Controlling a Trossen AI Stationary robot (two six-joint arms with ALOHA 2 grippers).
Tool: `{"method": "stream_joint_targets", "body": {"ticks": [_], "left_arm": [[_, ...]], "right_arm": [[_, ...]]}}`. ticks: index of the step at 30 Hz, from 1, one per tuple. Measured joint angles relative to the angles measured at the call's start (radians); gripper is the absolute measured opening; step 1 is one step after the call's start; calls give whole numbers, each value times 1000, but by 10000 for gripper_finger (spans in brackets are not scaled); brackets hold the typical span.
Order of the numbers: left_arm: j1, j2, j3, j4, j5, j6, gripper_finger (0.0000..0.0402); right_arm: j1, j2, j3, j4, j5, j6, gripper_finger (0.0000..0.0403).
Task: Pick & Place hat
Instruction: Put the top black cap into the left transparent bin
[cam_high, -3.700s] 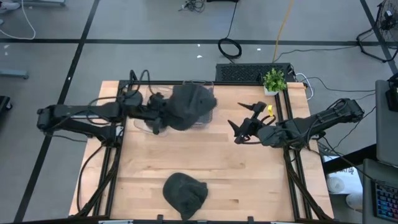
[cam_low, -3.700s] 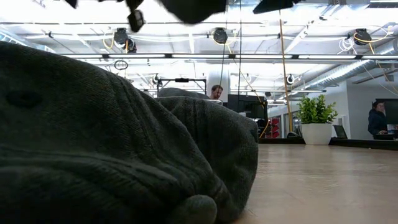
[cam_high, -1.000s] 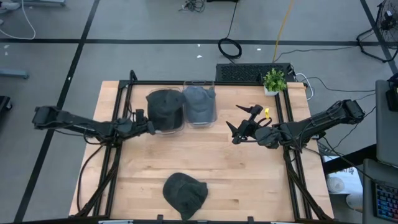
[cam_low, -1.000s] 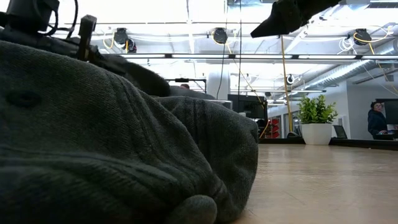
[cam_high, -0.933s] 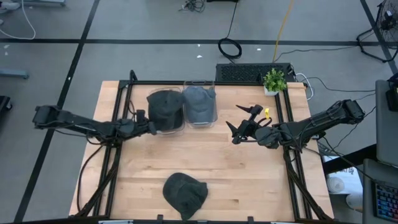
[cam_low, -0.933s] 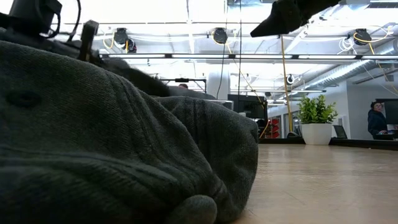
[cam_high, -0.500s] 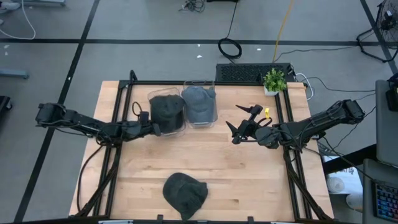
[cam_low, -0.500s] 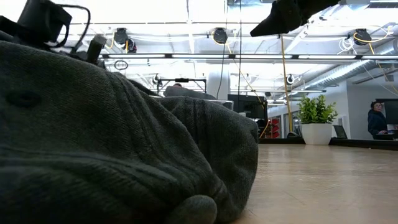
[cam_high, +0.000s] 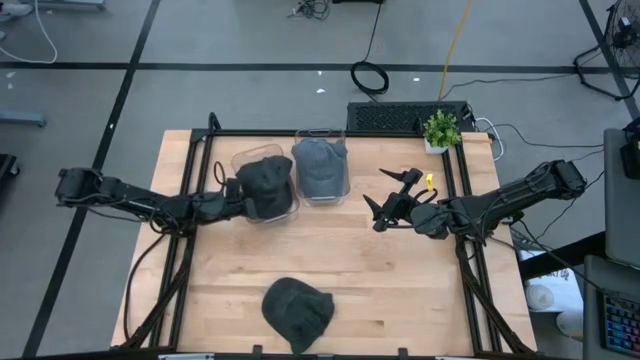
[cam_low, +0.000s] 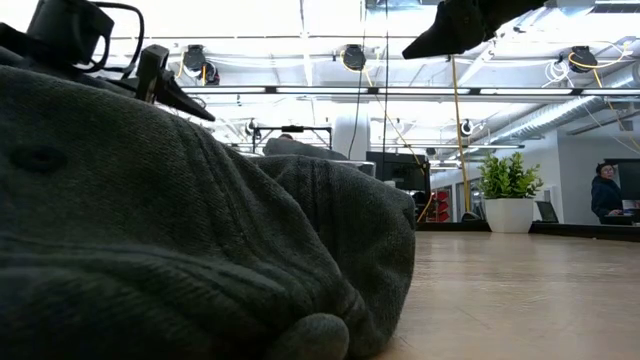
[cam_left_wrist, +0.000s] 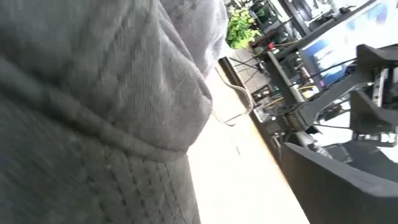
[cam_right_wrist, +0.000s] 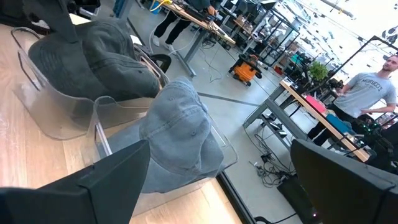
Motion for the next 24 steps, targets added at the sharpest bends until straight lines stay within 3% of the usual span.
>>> {"method": "stream_joint_targets", "body": {"ticks": [7,14,18,24], "left_arm": [[38,-29,-4,44,109,-24,346],[45,-63,-5,156,244,142,347],[79,-65,-1,113,311,0,347],[110,-64,2,3,304,-71,347]], "right_arm": [[0,0,0,0,0,0,380],[0,0,0,-1,0,0,380],[0,0,0,-1,0,0,380],[0,0,0,0,0,0,380]]}}
